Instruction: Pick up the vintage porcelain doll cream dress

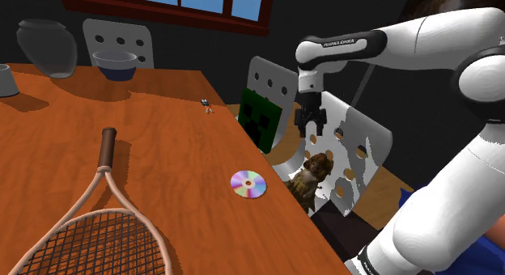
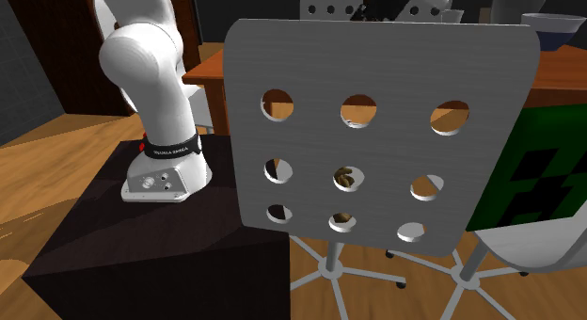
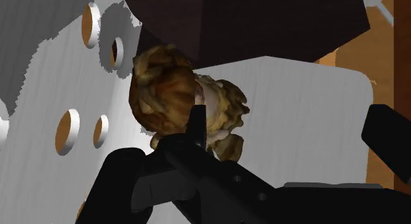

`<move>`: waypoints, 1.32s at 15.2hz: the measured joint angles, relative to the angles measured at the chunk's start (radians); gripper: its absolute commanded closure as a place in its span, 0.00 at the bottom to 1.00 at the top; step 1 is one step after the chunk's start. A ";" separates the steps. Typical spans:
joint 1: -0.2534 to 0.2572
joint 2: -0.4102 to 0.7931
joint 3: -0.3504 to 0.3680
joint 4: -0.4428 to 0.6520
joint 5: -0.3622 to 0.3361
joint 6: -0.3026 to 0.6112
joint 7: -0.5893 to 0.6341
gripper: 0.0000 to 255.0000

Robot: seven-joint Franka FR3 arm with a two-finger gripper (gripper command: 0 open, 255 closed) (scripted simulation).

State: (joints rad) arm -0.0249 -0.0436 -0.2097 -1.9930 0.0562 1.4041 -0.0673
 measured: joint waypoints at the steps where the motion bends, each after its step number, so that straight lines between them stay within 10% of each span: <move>1: -0.008 0.071 -0.009 0.042 0.000 -0.027 -0.020 0.00; 11: -0.100 0.645 -0.038 0.371 -0.055 -0.318 -0.169 0.00; 19: -0.112 0.738 -0.033 0.385 -0.051 -0.278 -0.175 0.00; 20: -0.113 0.740 -0.034 0.389 -0.050 -0.276 -0.175 1.00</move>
State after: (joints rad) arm -0.1378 0.6964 -0.2432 -1.6040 0.0062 1.1280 -0.2420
